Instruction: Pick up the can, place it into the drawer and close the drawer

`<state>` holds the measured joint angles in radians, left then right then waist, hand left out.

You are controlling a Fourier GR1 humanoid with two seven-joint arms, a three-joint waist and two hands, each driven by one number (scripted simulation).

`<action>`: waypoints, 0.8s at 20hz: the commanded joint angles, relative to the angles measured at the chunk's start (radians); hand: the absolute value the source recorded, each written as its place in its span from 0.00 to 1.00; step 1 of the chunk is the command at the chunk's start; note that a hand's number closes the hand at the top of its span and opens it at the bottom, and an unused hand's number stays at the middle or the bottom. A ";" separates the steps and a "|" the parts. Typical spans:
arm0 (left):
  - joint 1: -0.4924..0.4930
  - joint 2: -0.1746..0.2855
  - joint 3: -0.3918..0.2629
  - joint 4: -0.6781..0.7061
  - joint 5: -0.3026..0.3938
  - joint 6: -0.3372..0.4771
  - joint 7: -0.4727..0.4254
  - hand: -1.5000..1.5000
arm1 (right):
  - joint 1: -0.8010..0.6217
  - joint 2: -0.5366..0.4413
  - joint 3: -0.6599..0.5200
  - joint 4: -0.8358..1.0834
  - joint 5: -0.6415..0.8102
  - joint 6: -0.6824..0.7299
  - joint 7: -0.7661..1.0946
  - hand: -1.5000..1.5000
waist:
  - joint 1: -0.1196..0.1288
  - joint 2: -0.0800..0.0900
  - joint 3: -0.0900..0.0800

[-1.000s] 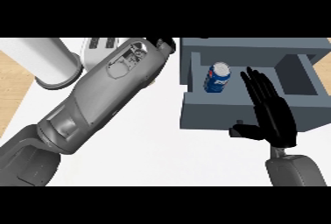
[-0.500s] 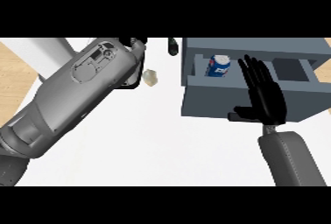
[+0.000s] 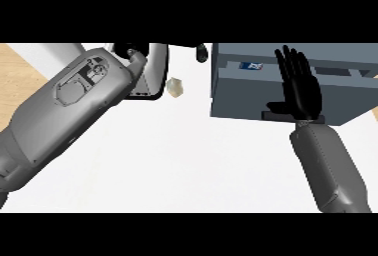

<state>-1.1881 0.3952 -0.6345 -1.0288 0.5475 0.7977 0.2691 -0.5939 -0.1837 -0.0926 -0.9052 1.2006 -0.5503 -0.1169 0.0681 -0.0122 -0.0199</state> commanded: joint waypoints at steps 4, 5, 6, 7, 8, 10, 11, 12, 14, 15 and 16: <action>0.119 0.043 -0.018 -0.109 -0.033 0.004 0.003 0.00 | -0.157 0.040 -0.055 0.281 0.014 -0.131 0.000 0.00 | 0.013 0.027 0.022; 0.126 0.077 0.002 -0.153 -0.011 -0.019 0.029 0.00 | -0.184 0.036 -0.064 0.311 0.021 -0.132 0.017 0.00 | 0.023 0.025 0.022; 0.154 0.077 0.013 -0.147 -0.013 -0.015 0.009 0.00 | -0.232 0.020 -0.077 0.348 0.030 -0.132 0.035 0.00 | 0.017 0.029 0.021; 0.131 0.071 -0.010 -0.172 -0.039 0.016 0.046 0.00 | -0.220 0.040 -0.084 0.374 0.013 -0.186 0.001 0.00 | 0.011 0.026 0.023; 0.143 0.066 0.017 -0.136 -0.029 -0.015 0.011 0.00 | -0.281 0.045 -0.080 0.408 0.034 -0.163 0.033 0.00 | 0.002 0.031 0.022; 0.176 0.088 0.002 -0.200 -0.041 -0.007 0.039 0.00 | -0.296 0.008 -0.118 0.458 -0.004 -0.200 -0.024 0.00 | 0.009 0.030 0.022; 0.223 0.098 0.017 -0.239 -0.031 -0.013 0.004 0.00 | -0.343 -0.015 -0.122 0.481 0.010 -0.172 0.002 0.00 | 0.025 0.032 0.022; 0.244 0.082 -0.002 -0.211 -0.056 -0.003 -0.011 0.00 | -0.393 -0.020 -0.119 0.492 0.009 -0.137 -0.001 0.00 | 0.009 0.031 0.021; 0.221 0.093 0.019 -0.237 -0.055 -0.007 0.003 0.00 | -0.397 -0.004 -0.124 0.540 0.026 -0.209 0.010 0.00 | 0.018 0.038 0.022; 0.231 0.099 0.003 -0.249 -0.063 0.001 0.029 0.00 | -0.430 -0.006 -0.127 0.552 0.028 -0.191 0.028 0.00 | 0.021 0.035 0.022; 0.247 0.115 0.027 -0.240 -0.054 -0.031 -0.010 0.00 | -0.454 -0.019 -0.135 0.563 0.022 -0.176 0.025 0.00 | 0.024 0.041 0.022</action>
<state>-0.9713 0.4868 -0.6257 -1.2503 0.4978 0.7919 0.2786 -0.9429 -0.2034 -0.2060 -0.4243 1.2284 -0.7329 -0.1072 0.0730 0.0120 -0.0040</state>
